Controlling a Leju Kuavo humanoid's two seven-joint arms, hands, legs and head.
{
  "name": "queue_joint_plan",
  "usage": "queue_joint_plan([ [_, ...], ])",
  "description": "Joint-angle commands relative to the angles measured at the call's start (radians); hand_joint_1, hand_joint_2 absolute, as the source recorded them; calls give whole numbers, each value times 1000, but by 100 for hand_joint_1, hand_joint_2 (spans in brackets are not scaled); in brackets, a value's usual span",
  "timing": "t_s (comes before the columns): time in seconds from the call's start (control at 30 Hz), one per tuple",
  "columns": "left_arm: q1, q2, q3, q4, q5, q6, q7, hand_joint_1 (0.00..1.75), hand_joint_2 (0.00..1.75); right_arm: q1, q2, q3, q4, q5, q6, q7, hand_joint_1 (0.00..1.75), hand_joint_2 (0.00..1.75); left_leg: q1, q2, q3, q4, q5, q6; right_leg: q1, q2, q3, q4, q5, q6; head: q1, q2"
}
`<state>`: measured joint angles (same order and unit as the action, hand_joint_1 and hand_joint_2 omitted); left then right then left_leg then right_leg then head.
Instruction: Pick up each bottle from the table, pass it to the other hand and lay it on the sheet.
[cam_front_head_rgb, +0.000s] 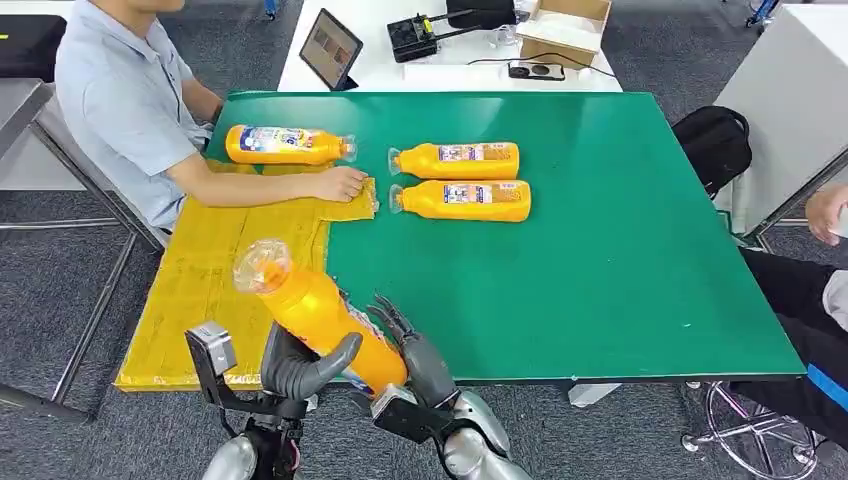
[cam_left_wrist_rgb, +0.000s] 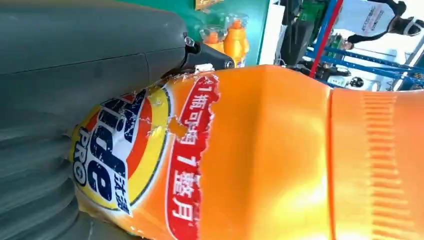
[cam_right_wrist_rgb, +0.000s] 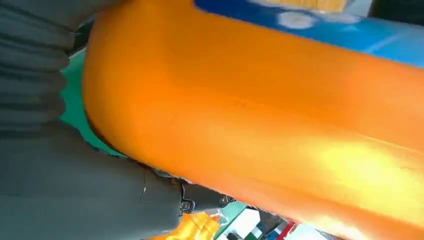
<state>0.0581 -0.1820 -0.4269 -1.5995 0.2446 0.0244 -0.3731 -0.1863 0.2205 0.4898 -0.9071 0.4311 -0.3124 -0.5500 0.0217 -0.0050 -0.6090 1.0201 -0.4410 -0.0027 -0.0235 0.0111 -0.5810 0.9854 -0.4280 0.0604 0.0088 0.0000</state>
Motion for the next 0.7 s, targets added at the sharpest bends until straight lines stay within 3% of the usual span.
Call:
queue_joint_plan([
  [0.03,-107,33,84,141,134,-64,31,175,175,8,-17,-2,6,-54,-48,-103,0,0,0,-1,3,-2,0,1,0,-3,3,-1,0,-2,0,0],
  [0.3,-186,63,202,159,7,62,-48,175,175,97,-84,-102,-126,-117,-65,-147,0,0,0,-3,2,-2,1,1,0,-4,3,-1,0,-2,0,0],
  [0.4,-242,90,226,209,-209,232,-71,175,175,122,-91,-167,-169,-134,-59,-138,0,0,0,-3,2,-1,1,1,0,-4,2,-1,-1,-2,0,0],
  [0.53,-301,135,284,294,-338,274,-62,175,175,149,-112,-217,-164,-128,-44,-139,0,0,-1,-2,3,-2,1,1,0,-3,3,-1,0,-2,0,0],
  [0.7,-322,136,304,328,-387,282,-73,175,175,154,-109,-227,-166,-124,-40,-145,0,0,0,-2,4,-2,0,1,1,-3,5,-1,-1,-3,0,0],
])
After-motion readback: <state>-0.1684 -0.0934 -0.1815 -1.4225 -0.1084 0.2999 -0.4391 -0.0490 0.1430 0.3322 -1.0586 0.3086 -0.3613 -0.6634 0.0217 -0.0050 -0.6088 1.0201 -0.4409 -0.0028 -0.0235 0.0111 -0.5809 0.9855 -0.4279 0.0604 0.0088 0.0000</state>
